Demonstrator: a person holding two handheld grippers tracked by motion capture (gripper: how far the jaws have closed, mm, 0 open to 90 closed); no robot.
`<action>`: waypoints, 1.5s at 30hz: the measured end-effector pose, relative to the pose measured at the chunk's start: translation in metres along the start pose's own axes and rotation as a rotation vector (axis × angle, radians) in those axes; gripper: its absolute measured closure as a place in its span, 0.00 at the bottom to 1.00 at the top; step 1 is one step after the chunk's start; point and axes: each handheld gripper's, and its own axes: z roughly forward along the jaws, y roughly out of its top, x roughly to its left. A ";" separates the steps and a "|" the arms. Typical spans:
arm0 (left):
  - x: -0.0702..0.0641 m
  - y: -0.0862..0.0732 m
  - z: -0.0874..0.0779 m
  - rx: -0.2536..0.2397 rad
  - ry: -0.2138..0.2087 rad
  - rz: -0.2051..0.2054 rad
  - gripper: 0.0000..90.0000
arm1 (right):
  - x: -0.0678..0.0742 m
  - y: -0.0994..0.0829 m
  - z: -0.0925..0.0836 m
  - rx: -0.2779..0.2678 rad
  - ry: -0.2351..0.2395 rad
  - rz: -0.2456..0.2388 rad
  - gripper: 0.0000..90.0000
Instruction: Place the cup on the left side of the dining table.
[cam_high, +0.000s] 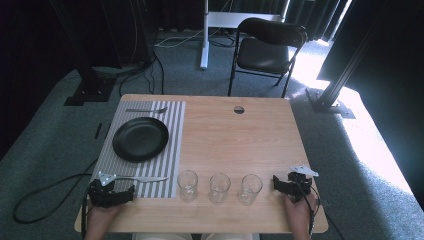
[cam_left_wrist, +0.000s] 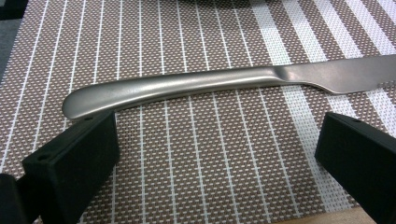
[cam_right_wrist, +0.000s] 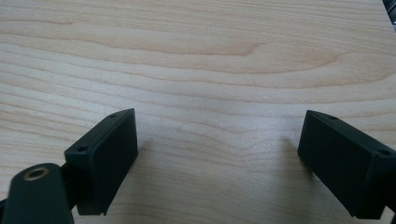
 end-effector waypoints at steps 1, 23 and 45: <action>0.000 0.000 0.000 0.000 0.000 0.000 0.00 | 0.000 0.000 0.000 0.000 0.000 0.000 0.13; 0.000 -0.001 -0.002 0.001 -0.018 0.026 0.00 | 0.000 -0.001 -0.001 -0.001 0.000 -0.002 0.13; -0.005 -0.003 -0.012 -0.032 -0.133 0.108 0.00 | 0.000 -0.001 -0.001 0.000 0.000 -0.001 0.13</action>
